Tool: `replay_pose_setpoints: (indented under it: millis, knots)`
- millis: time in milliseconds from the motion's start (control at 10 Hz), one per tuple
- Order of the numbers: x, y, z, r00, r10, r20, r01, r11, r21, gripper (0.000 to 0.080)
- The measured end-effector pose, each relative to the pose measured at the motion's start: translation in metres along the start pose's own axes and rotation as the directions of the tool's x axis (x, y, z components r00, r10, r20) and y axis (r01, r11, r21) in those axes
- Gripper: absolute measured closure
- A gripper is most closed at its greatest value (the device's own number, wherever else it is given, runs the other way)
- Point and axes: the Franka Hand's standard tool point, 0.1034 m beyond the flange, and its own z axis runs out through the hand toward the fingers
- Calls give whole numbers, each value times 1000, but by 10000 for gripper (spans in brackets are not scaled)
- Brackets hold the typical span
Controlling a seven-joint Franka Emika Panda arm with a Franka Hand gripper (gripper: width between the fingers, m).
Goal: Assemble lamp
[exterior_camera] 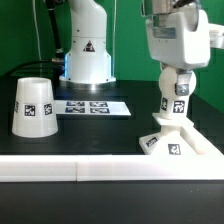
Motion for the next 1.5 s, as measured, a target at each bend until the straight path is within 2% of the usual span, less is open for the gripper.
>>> replay_pose_setpoints:
  millis: [300, 600, 700, 800, 900, 1100, 1400, 1500]
  knots:
    - [0, -2, 0, 959, 281, 40, -282, 959, 9, 220]
    - [-2, -6, -2, 914, 401, 60, -403, 915, 24, 220]
    - [-2, -6, -2, 921, 384, 62, -387, 922, 26, 220]
    - [-2, -6, -1, 930, 363, 60, -365, 931, 25, 130]
    - [-3, -4, -1, 961, 271, 54, -272, 962, 14, 109]
    - [-4, -2, 0, 985, 161, 55, -161, 987, 6, 101]
    - [-4, -2, 0, 986, 159, 56, -159, 987, 6, 101]
    - [-5, -1, 0, 994, 99, 53, -99, 995, 3, 101]
